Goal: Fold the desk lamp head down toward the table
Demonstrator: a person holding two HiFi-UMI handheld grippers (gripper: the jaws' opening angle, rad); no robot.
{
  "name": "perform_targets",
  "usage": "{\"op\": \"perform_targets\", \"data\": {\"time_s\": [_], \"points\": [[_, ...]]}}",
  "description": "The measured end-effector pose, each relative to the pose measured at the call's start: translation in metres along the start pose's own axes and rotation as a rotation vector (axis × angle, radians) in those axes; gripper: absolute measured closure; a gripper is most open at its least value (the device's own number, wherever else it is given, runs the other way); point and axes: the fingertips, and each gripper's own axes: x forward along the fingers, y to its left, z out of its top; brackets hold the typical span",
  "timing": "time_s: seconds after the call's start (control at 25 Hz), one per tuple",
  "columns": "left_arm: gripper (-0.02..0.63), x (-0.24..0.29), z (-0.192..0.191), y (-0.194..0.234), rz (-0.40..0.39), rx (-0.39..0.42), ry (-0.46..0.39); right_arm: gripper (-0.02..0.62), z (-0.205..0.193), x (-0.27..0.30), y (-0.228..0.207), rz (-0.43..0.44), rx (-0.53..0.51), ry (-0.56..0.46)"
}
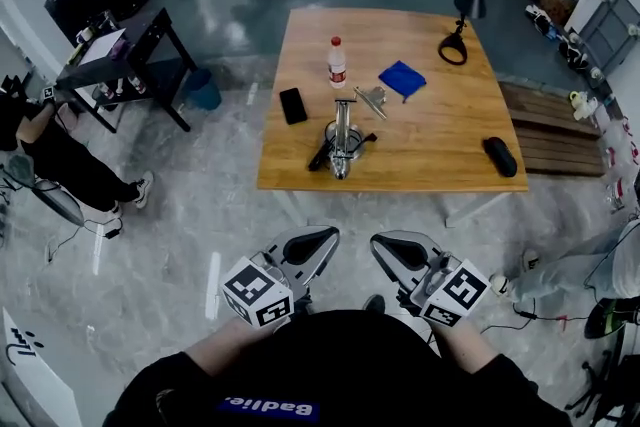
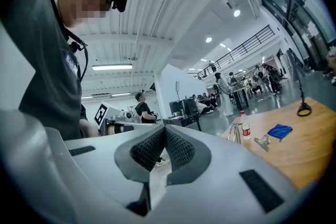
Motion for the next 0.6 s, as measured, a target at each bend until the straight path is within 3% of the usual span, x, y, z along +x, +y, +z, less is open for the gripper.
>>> {"op": "perform_targets", "data": {"time_s": [0.6], "points": [[0.597, -0.016, 0.003, -0.019, -0.061, -0.004, -0.018, 0.591, -0.003, 0.003, 0.023, -0.030, 0.003, -0.002]]}}
